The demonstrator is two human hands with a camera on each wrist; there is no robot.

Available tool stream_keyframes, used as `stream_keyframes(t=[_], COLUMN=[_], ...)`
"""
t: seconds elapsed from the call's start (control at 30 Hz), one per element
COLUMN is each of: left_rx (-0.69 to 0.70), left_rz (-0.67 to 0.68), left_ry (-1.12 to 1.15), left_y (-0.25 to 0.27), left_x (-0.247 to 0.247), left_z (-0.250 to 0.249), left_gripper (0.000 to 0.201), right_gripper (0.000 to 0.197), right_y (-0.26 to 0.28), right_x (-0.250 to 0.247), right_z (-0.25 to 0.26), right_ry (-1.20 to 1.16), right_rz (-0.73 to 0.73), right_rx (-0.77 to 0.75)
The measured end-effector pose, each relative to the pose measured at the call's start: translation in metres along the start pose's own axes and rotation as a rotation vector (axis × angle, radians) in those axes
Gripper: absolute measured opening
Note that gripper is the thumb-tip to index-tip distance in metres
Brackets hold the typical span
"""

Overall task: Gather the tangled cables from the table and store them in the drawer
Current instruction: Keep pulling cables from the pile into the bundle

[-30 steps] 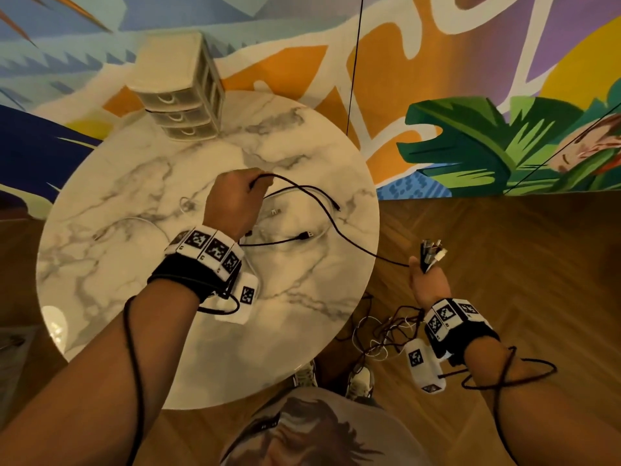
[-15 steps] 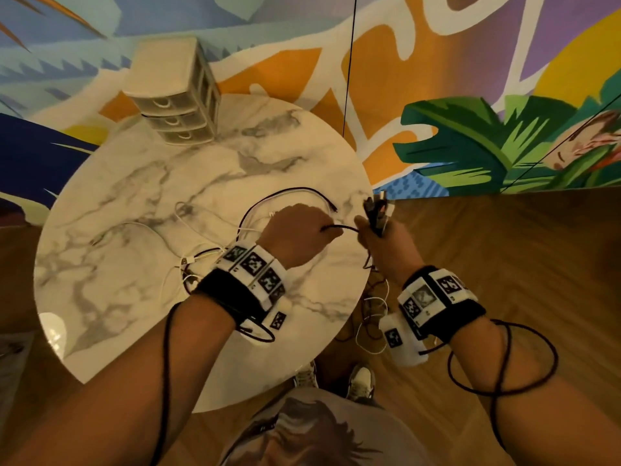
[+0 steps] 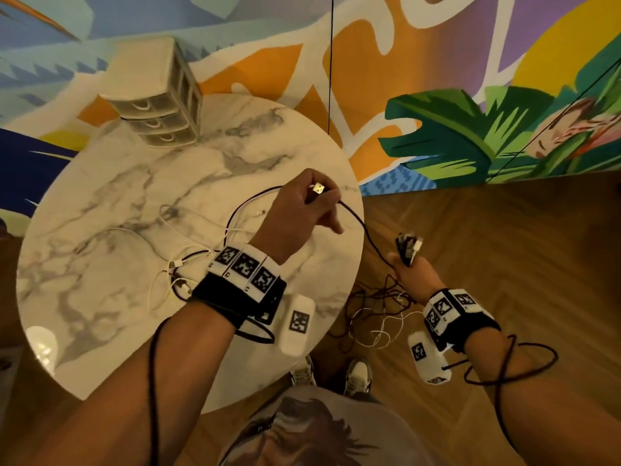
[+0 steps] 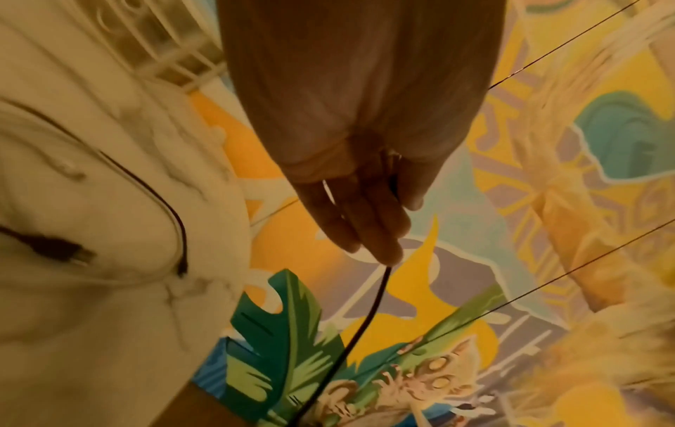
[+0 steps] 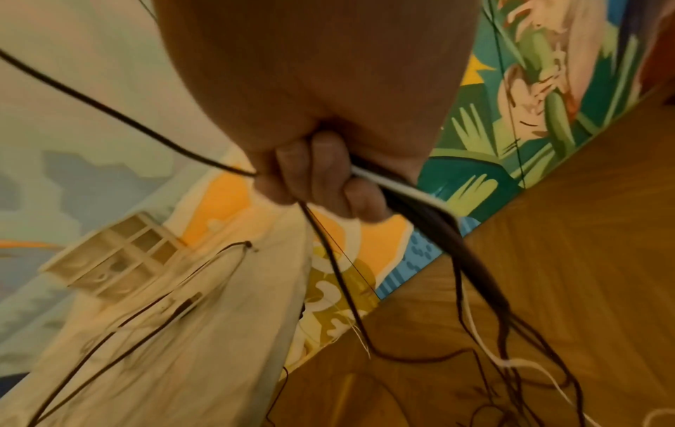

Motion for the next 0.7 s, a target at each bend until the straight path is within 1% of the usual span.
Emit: stream_keyframes(t=[0.07, 0.13, 0.2, 0.27, 0.33, 0.4, 0.43, 0.5, 0.6, 0.7], left_rx=[0.022, 0.047, 0.081, 0.097, 0.123, 0.155, 0.169, 0.186, 0.205, 0.161], left_rz=[0.011, 0.067, 0.166, 0.254, 0.305, 0.348, 0.356, 0.343, 0.321, 0.342], left_ry=[0.049, 0.001, -0.147, -0.311, -0.45, -0.568, -0.606, -0.607, -0.608, -0.638], left_y=[-0.001, -0.003, -0.005, -0.004, -0.002, 0.0, 0.001, 0.001, 0.0, 0.002], left_x=[0.015, 0.029, 0.045, 0.062, 0.076, 0.088, 0.091, 0.093, 0.093, 0.094], left_z=[-0.002, -0.001, -0.002, 0.0, -0.001, -0.002, -0.004, -0.009, -0.014, -0.009], left_gripper=[0.008, 0.01, 0.012, 0.012, 0.013, 0.016, 0.018, 0.018, 0.017, 0.022], right_gripper=[0.042, 0.035, 0.033, 0.036, 0.032, 0.029, 0.025, 0.011, 0.016, 0.028], right_y=[0.01, 0.019, 0.027, 0.038, 0.048, 0.054, 0.054, 0.053, 0.051, 0.051], right_x=[0.003, -0.01, -0.029, -0.043, -0.048, -0.051, -0.053, -0.052, -0.05, -0.052], right_z=[0.008, 0.019, 0.032, 0.048, 0.065, 0.076, 0.079, 0.08, 0.079, 0.081], right_ry=[-0.031, -0.142, -0.364, -0.525, -0.558, -0.624, -0.639, -0.583, -0.485, -0.351], right_rz=[0.086, 0.068, 0.012, 0.005, 0.036, 0.067, 0.056, 0.018, -0.039, -0.11], right_rx=[-0.09, -0.16, -0.251, -0.354, -0.441, -0.487, -0.517, -0.552, -0.538, -0.51])
Point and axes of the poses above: each hand's wrist, its own y-axis away from the middle knuckle, its own x-axis out of the palm, z = x × y, the point moved 5 cm from there along -y, towards the middle knuckle, and after that the axes turned 14 degrees about y, right-handed, at the moved point
